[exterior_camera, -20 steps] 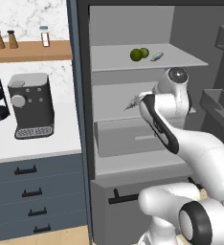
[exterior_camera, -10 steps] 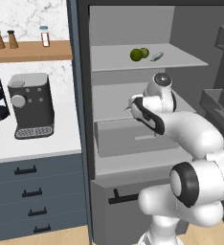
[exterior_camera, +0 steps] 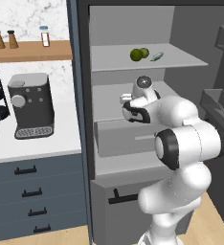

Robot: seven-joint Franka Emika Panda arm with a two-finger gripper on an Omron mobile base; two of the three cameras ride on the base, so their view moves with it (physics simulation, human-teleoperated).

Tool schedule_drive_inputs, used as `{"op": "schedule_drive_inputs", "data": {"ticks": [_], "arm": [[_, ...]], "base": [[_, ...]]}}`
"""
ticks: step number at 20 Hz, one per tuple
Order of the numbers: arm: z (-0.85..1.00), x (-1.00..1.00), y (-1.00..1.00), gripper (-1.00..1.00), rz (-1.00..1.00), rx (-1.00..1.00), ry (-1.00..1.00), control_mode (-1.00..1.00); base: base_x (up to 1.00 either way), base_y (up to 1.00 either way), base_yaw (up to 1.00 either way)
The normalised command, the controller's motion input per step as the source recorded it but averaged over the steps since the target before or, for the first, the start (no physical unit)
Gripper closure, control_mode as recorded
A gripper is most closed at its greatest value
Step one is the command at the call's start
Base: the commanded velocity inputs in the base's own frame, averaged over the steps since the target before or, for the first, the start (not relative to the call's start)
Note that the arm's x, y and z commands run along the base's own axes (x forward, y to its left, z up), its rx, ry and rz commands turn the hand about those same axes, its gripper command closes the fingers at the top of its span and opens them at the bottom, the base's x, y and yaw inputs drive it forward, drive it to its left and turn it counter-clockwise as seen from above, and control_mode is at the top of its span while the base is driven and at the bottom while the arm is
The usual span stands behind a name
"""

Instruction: Place one lime and one fish in each tupperware on the nearby counter, to pack two identical lunches.

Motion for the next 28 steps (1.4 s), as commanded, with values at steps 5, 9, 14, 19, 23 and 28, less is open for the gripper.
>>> {"op": "schedule_drive_inputs", "data": {"ticks": [5,9,14,19,23,28], "arm": [[-0.25,0.19,0.0,-1.0,0.0,0.01,0.08,-1.0],[-0.14,0.47,0.0,-1.0,0.0,0.0,0.09,-1.0],[-0.11,0.45,0.0,-1.0,0.0,0.0,0.05,-1.0],[-0.34,0.36,0.0,-1.0,0.0,0.0,0.03,-1.0],[-0.4,0.23,0.0,-1.0,0.0,0.0,0.04,-1.0],[-0.09,0.34,0.0,-1.0,0.0,0.0,0.0,-1.0]], "base": [[0.0,0.0,0.0],[0.0,0.0,0.0],[0.0,0.0,0.0],[0.0,0.0,0.0],[0.0,0.0,0.0],[0.0,0.0,0.0]]}}
